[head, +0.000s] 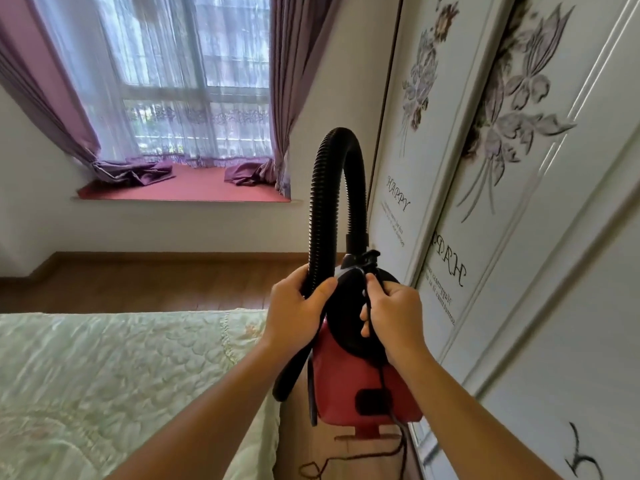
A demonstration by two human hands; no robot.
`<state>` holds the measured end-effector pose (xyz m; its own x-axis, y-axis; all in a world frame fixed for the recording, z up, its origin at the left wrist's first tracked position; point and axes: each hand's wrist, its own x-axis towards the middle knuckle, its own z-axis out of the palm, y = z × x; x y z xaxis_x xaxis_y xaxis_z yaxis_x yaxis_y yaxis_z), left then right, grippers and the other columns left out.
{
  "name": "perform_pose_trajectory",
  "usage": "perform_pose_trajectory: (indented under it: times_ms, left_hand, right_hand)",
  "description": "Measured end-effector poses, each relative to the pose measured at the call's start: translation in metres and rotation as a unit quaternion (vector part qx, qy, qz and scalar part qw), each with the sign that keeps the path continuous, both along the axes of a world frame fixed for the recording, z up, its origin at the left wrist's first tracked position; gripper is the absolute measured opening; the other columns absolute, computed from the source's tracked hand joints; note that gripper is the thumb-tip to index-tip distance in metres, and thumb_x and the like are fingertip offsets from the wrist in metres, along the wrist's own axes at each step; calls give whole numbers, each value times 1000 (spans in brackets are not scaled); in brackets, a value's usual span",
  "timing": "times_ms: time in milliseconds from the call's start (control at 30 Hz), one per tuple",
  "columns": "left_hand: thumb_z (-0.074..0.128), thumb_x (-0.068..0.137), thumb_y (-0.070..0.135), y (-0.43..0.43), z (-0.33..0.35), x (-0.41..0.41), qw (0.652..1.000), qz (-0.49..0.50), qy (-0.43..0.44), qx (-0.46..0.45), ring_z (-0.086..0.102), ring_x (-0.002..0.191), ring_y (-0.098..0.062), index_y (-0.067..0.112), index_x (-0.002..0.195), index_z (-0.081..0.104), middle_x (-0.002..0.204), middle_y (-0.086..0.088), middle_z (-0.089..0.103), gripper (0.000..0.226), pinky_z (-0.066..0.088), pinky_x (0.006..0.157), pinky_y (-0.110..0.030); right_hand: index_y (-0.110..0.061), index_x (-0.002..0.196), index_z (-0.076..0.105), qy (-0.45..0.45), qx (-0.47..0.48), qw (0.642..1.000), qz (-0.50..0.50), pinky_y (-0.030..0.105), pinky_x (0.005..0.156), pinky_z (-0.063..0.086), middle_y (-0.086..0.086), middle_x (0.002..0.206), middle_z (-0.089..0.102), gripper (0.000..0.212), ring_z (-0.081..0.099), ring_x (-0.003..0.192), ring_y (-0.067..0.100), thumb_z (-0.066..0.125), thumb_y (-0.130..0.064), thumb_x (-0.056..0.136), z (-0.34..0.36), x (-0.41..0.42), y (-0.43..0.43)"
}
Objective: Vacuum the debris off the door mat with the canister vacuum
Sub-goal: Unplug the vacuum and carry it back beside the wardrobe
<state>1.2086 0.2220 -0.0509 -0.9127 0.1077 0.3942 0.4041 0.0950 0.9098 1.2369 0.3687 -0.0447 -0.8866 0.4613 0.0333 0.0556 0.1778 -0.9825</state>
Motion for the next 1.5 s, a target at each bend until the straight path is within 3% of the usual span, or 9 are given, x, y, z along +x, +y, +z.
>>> perform_pose_trajectory:
  times_ms: [367,700,833,1133,1500]
  left_hand:
    - [71,94,14,62,-19,-170,999,30,5,-36,68,71,-6,25,89,71,76,8,72,12,51,63,-17]
    - [70,95,13,126,-1,-301,998,51,1,-38,67,69,-5,25,88,70,76,9,72,14,50,64,-15]
    - [69,95,11,141,4,-349,998,45,6,-37,66,67,-1,28,85,67,72,18,70,20,48,63,-11]
    - [70,95,12,147,-26,-485,999,7,-41,-1,71,76,-4,22,91,70,78,15,74,12,52,66,-15]
    - [70,96,16,130,-50,-664,994,-45,-97,-5,74,89,-10,17,107,73,92,7,77,12,60,77,-26]
  right_hand:
    - [5,74,66,2,-37,999,15,37,49,50,10,51,62,47,54,39,28,57,-31,103,-18,-173,62]
    - [1,75,67,-4,-39,997,59,32,45,48,8,51,61,42,52,37,23,57,-29,103,9,-315,129]
    - [4,77,67,-5,-22,998,56,33,48,51,9,53,63,43,54,37,22,56,-29,103,13,-361,144]
    - [4,76,67,-32,-3,999,40,38,51,52,9,51,63,44,54,38,24,57,-29,102,-17,-490,150]
    - [3,78,68,-66,-12,998,-7,29,44,48,9,51,62,42,53,38,22,57,-29,102,-34,-654,139]
